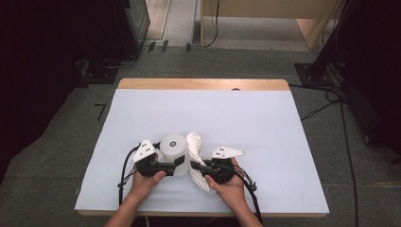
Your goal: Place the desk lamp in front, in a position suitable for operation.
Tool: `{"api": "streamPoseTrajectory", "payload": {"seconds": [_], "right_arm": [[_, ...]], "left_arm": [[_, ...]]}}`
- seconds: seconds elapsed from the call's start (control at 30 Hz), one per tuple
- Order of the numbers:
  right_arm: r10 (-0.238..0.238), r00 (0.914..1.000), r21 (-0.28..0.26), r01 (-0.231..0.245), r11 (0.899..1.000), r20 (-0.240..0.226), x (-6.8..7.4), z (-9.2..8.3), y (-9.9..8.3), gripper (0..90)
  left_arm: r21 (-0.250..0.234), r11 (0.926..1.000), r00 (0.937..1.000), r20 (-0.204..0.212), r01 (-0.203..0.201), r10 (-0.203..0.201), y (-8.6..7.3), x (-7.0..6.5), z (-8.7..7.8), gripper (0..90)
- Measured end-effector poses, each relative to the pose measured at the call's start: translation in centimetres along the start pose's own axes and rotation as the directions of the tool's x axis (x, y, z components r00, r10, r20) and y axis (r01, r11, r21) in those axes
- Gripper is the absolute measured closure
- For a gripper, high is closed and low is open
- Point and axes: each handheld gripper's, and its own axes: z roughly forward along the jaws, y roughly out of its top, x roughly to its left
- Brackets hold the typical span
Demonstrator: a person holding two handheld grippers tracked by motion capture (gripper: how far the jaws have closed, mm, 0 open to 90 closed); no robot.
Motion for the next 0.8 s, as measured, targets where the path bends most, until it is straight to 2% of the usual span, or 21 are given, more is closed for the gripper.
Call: {"api": "streamPoseTrajectory", "payload": {"seconds": [0.17,0.27,0.33,0.37,0.47,0.57,0.7,0.8], "right_arm": [[-0.014,0.9999,-0.06,0.013,0.998,-0.005,0.5,-1.0,0.9,80.7],[-0.039,0.9992,-0.081,0.04,0.996,0.011,0.8,-1.7,1.4,80.6],[-0.036,0.9993,-0.081,0.036,0.996,0.007,0.7,-1.7,1.3,80.4],[-0.02,0.9998,-0.079,0.02,0.997,0.009,0.5,-1.4,1.1,80.1],[0.016,0.9997,-0.04,-0.015,0.999,0.02,0.3,-0.6,0.3,80.1],[0.009,0.9998,-0.006,-0.009,1.0,0.018,0.4,0.3,-0.2,80.1],[-0.006,0.9996,-0.004,0.006,1.0,0.029,0.6,0.3,-0.1,80.2],[-0.001,0.9994,-0.034,0.002,0.999,0.035,0.5,-0.5,0.4,80.2]], "left_arm": [[0.016,0.9987,0.9989,-0.002,-0.048,0.048,0.0,-0.7,0.3,8.8],[0.016,0.9983,0.9984,0.008,-0.057,0.057,0.0,-0.9,0.4,8.8],[0.014,0.9978,0.9979,0.007,-0.065,0.065,0.1,-0.9,0.3,8.8],[0.012,0.9977,0.9978,0.009,-0.066,0.066,0.2,-0.8,0.2,8.8],[-0.019,0.9992,0.9992,0.017,-0.036,0.036,0.6,-0.3,-0.3,8.8],[-0.033,0.9992,0.9996,0.013,-0.023,0.024,0.7,0.1,-0.7,8.8],[-0.01,0.9992,0.9989,0.023,-0.04,0.04,0.5,-0.1,-0.4,8.8],[0.022,0.9973,0.9972,0.025,-0.071,0.07,0.3,-0.6,0.1,8.8]]}}
